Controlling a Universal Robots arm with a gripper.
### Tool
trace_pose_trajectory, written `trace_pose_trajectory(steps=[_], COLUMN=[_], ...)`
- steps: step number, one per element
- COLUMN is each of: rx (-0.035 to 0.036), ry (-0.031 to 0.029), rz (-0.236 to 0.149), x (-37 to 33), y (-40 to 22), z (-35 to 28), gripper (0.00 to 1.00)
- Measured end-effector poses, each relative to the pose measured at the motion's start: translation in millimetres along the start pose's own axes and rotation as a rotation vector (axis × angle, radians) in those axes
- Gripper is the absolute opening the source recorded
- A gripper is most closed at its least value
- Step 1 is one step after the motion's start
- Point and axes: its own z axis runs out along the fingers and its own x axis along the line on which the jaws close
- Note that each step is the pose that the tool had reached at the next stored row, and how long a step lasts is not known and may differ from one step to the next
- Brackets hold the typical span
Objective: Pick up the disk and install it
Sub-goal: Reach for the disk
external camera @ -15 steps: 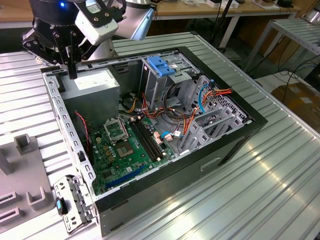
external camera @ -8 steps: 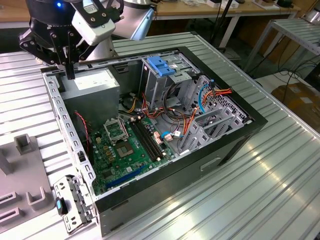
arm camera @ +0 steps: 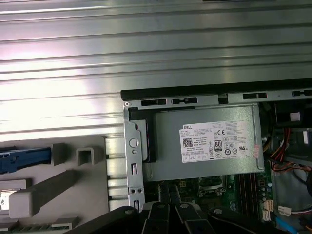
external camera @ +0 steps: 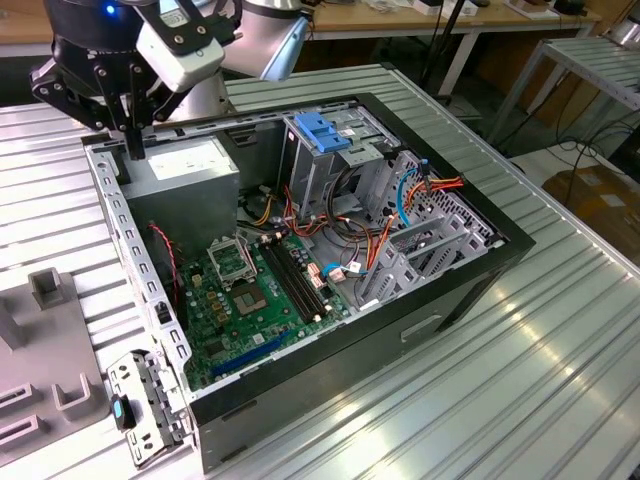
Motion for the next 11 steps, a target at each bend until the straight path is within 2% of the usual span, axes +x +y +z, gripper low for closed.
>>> trace_pose_trajectory(steps=[11], rx=[0.0], ry=[0.0], rz=[0.0], x=[5.6], y=[-0.4], z=[-0.2], gripper=[0.11])
